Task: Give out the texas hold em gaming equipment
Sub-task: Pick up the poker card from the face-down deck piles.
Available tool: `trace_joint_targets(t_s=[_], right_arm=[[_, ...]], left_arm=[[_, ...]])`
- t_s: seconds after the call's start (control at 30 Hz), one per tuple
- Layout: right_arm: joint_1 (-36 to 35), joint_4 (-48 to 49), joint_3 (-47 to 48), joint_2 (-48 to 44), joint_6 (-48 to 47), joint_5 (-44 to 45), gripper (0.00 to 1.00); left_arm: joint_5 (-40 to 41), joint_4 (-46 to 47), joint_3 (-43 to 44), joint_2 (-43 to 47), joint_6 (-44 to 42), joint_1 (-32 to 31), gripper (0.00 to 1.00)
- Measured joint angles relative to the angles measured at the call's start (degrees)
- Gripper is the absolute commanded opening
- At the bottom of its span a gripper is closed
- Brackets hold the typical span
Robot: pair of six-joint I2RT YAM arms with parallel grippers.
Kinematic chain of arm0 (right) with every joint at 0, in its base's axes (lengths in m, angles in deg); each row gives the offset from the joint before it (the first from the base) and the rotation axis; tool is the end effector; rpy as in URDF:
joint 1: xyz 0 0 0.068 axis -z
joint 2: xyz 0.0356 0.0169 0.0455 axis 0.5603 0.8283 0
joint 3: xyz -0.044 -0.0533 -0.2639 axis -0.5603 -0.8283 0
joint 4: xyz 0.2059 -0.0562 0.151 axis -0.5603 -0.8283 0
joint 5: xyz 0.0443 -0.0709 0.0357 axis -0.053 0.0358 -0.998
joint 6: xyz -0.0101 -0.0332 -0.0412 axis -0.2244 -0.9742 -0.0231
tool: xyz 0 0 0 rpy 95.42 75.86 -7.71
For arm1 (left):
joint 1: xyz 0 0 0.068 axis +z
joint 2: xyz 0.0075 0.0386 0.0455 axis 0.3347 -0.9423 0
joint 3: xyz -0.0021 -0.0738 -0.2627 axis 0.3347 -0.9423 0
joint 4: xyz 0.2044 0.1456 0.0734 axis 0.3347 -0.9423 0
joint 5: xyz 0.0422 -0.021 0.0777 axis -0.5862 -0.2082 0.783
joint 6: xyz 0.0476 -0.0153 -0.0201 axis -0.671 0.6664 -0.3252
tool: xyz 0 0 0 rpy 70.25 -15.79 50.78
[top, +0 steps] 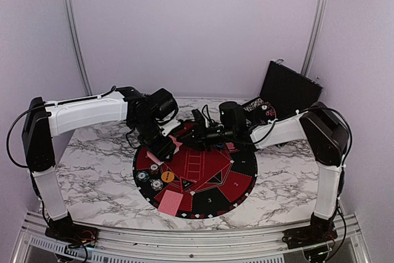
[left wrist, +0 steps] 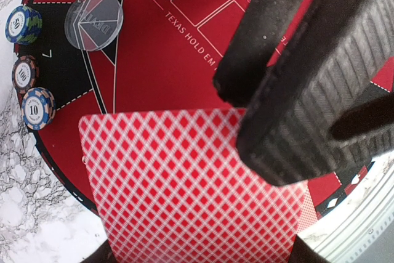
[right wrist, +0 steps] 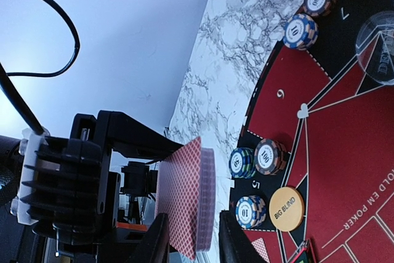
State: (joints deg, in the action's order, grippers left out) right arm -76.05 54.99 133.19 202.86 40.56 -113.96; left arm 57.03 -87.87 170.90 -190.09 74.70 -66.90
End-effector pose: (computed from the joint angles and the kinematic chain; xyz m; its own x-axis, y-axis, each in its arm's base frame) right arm 0.3061 0.3093 0.1860 -0.9486 -0.0477 -0.3129 -0.3156 0.2183 0.9234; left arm 0.2597 -0.2833 0.2555 -0.6574 0.6598 -0.3639 0.7180 0.6950 -0.0370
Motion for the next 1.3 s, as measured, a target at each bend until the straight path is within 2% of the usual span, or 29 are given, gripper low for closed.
trace_joint_targets(t_s=[0.53, 0.9, 1.3], right_arm=[[-0.4, 0.1, 0.0, 0.0, 0.5, -0.6, 0.15], [-0.4, 0.2, 0.0, 0.0, 0.9, -0.9, 0.01], [0.8, 0.8, -0.1, 0.0, 2.0, -1.3, 0.00]], left_arm=[[0.0, 0.0, 0.0, 0.0, 0.0, 0.2, 0.30], [0.0, 0.0, 0.0, 0.0, 0.0, 0.3, 0.30], [0.1, 0.0, 0.0, 0.0, 0.0, 0.4, 0.30]])
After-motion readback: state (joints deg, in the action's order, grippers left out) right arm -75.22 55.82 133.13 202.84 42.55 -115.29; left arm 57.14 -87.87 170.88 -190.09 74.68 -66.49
